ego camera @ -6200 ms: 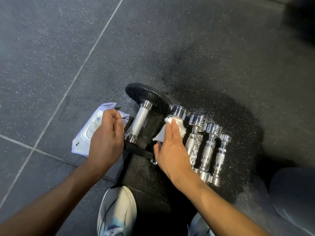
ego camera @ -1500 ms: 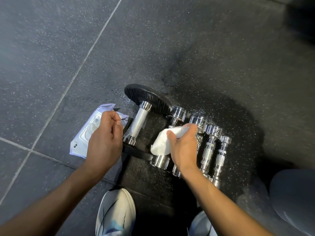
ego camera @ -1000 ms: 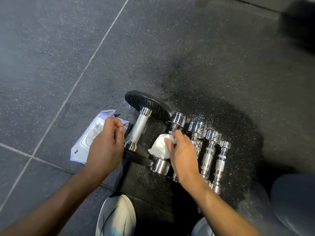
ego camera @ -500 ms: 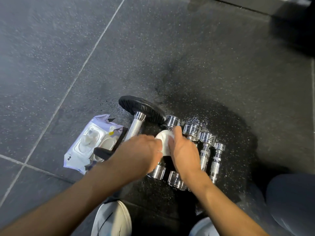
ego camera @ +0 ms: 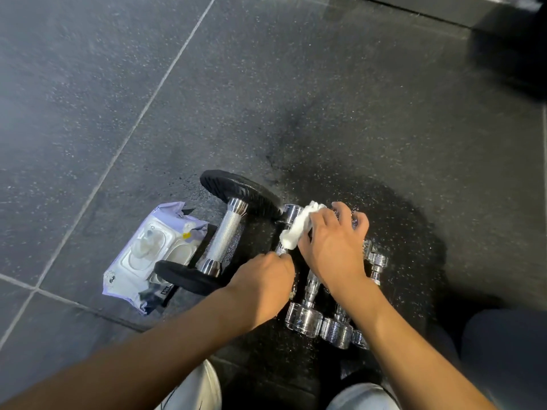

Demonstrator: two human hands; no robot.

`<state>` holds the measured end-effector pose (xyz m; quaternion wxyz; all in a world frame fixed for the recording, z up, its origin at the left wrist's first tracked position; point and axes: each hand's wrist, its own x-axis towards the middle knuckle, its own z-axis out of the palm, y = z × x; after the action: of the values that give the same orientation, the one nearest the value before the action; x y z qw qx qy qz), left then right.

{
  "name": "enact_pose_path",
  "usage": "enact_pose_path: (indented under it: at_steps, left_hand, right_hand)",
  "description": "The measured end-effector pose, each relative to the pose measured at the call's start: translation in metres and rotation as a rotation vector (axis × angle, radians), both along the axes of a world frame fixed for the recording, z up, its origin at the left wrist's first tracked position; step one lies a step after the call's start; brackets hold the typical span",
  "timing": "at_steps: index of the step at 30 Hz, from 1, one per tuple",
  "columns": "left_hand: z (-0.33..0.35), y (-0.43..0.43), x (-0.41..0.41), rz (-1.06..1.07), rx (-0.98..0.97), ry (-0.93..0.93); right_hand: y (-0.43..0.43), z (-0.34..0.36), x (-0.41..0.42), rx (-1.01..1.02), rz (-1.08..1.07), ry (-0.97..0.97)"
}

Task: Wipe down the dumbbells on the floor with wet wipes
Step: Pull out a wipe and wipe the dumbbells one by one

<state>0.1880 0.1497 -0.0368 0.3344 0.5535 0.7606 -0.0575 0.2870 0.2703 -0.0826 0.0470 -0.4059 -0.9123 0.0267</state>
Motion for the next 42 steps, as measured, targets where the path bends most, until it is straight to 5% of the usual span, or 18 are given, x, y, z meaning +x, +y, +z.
enact_pose_path:
  at_steps: [5,16,20,28,36,42]
  left_hand:
    - [0.001,0.002,0.002,-0.131,-0.008,0.094]
    - [0.012,-0.004,0.013,-0.335,-0.032,0.301]
    - [0.007,-0.006,0.013,-0.355,-0.053,0.315]
    - [0.007,-0.002,0.022,-0.324,-0.173,0.301]
    - [0.015,0.004,0.027,-0.316,-0.226,0.279]
    - [0.016,0.006,0.029,-0.327,-0.249,0.284]
  right_hand:
    - [0.012,0.001,-0.006,-0.154,0.214,0.047]
    - [-0.017,0.007,0.006,0.028,0.505,0.043]
    - [0.007,0.007,-0.005,-0.05,0.381,0.077]
    - [0.009,0.005,-0.022,-0.161,0.329,-0.153]
    - [0.002,0.015,-0.014,0.0,0.508,-0.239]
    - [0.02,0.013,-0.02,-0.141,0.48,-0.148]
